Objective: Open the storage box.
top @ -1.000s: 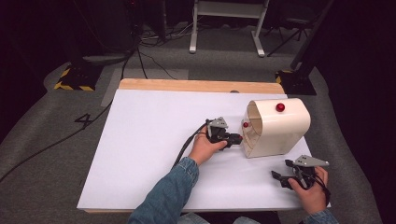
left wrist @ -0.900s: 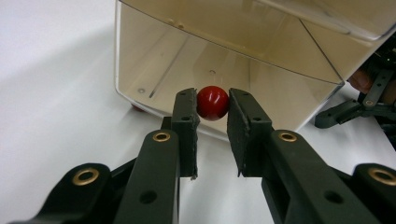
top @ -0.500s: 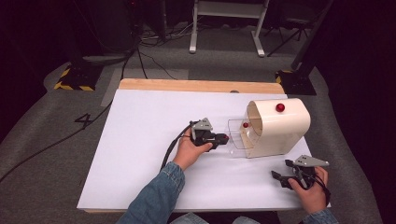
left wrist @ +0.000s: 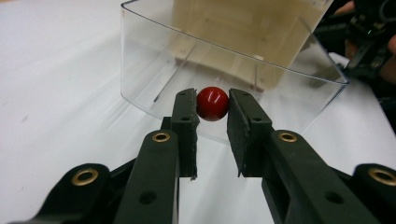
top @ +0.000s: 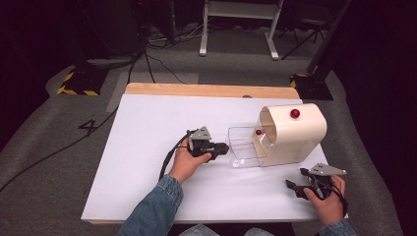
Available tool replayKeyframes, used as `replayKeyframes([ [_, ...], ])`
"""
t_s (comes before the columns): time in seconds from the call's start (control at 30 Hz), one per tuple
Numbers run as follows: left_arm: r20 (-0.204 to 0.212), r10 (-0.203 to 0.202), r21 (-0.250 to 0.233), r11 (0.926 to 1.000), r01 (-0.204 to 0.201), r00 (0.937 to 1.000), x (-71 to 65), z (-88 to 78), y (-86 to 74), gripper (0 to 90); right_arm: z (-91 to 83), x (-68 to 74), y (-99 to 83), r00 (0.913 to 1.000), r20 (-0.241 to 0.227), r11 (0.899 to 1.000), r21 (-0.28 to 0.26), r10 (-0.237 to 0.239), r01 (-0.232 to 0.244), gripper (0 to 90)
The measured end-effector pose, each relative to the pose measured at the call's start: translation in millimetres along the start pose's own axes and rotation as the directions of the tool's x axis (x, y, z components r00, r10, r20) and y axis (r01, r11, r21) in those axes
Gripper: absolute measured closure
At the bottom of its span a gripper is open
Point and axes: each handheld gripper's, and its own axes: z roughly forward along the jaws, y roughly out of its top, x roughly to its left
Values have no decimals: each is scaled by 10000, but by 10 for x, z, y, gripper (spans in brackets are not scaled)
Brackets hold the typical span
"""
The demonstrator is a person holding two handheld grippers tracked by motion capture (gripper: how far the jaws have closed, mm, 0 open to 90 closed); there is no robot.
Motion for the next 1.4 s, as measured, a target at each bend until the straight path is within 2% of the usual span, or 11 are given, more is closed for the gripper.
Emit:
replayKeyframes([
  [0.13,-138,-105,462,9989,111,9998,16,77,-55,732,0,1,0,10000,4,10000,0,-3,3,193],
  [0.2,-355,-189,400,9990,203,9992,18,75,-51,637,-1,1,0,10000,17,10000,5,-8,8,193],
  [0.33,-490,-449,194,9988,459,9978,21,28,-32,502,0,0,0,10000,1,10000,-4,-4,4,193],
  [0.4,-648,-375,171,9991,387,9972,16,7,-18,427,0,0,-1,10000,3,10000,-6,-8,8,193],
  [0.47,-731,-338,125,9993,348,9968,-5,-3,-6,393,-1,1,-1,10000,14,10000,2,-9,9,193],
  [0.73,-931,39,-97,9999,-49,9956,-83,-87,63,363,0,0,-1,10000,3,10000,-3,-5,5,193],
  [0.87,-995,173,-476,9986,-221,9949,-146,-148,128,364,0,0,-1,10000,-1,10000,-4,1,-1,193],
  [0.97,-1027,296,-695,9969,-368,9943,-228,-183,226,365,-1,1,-1,10000,18,10000,2,-12,12,193],
  [1.1,-800,525,-1054,9926,-608,9954,-342,-182,403,372,-1,1,0,10000,20,10000,0,-9,9,193],
  [1.3,-351,1014,-1380,9848,-1053,9942,-490,-89,716,376,-1,1,-2,10000,18,10000,-10,-14,14,193],
  [1.4,-157,1304,-1380,9817,-1314,9913,-563,-4,854,376,-1,2,-2,10000,21,10000,-11,-17,17,193],
])
